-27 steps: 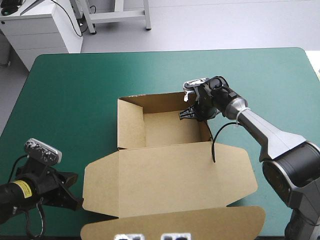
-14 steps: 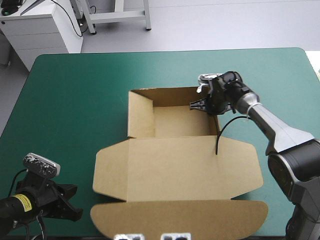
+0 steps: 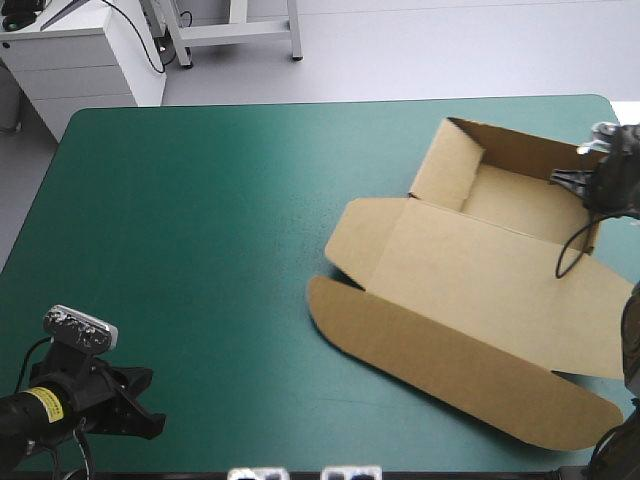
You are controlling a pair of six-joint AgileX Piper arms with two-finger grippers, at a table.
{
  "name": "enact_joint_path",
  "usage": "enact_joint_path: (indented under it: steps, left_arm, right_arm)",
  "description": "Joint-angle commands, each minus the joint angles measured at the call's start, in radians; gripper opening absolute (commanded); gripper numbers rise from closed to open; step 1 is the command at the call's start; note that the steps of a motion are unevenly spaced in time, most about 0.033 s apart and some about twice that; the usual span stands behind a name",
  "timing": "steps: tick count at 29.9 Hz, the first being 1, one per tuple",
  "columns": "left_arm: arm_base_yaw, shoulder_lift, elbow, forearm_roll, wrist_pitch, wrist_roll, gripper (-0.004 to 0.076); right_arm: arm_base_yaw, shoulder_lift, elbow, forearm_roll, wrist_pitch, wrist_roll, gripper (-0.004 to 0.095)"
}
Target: Fold the box
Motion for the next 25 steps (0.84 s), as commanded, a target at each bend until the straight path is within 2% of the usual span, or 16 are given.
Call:
enact_joint_path:
  steps: [1,7,12,15,18,22,25]
  left_arm:
    - [-0.003,0.006,-0.024,-0.024,-0.039,-0.008,-0.0008]
    - [-0.003,0.008,-0.023,0.022,-0.039,-0.02,-0.0008]
    - [-0.003,0.008,-0.012,0.096,-0.039,-0.077,-0.0008]
    - [-0.003,0.008,0.008,0.131,-0.039,-0.113,-0.0008]
    - [-0.003,0.008,0.039,0.147,-0.037,-0.113,-0.0008]
    - [-0.003,0.008,0.075,0.162,-0.037,-0.111,-0.0008]
    - [-0.003,0.008,0.08,0.167,-0.039,-0.111,-0.0008]
  right_arm:
    - [-0.146,-0.046,-0.024,0.023,-0.056,0.006,-0.002]
    - [-0.311,0.016,-0.024,0.069,-0.083,-0.003,-0.0018]
    - [-0.327,0.074,-0.024,0.072,-0.079,-0.021,-0.0017]
    - [-0.323,0.084,-0.024,0.072,-0.086,-0.021,0.002]
    - [-0.323,0.088,-0.037,0.073,-0.068,-0.029,0.0155]
    - [-0.323,0.088,-0.099,0.078,0.014,-0.097,0.0425]
    - [-0.323,0.088,-0.173,0.078,0.104,-0.105,0.0487]
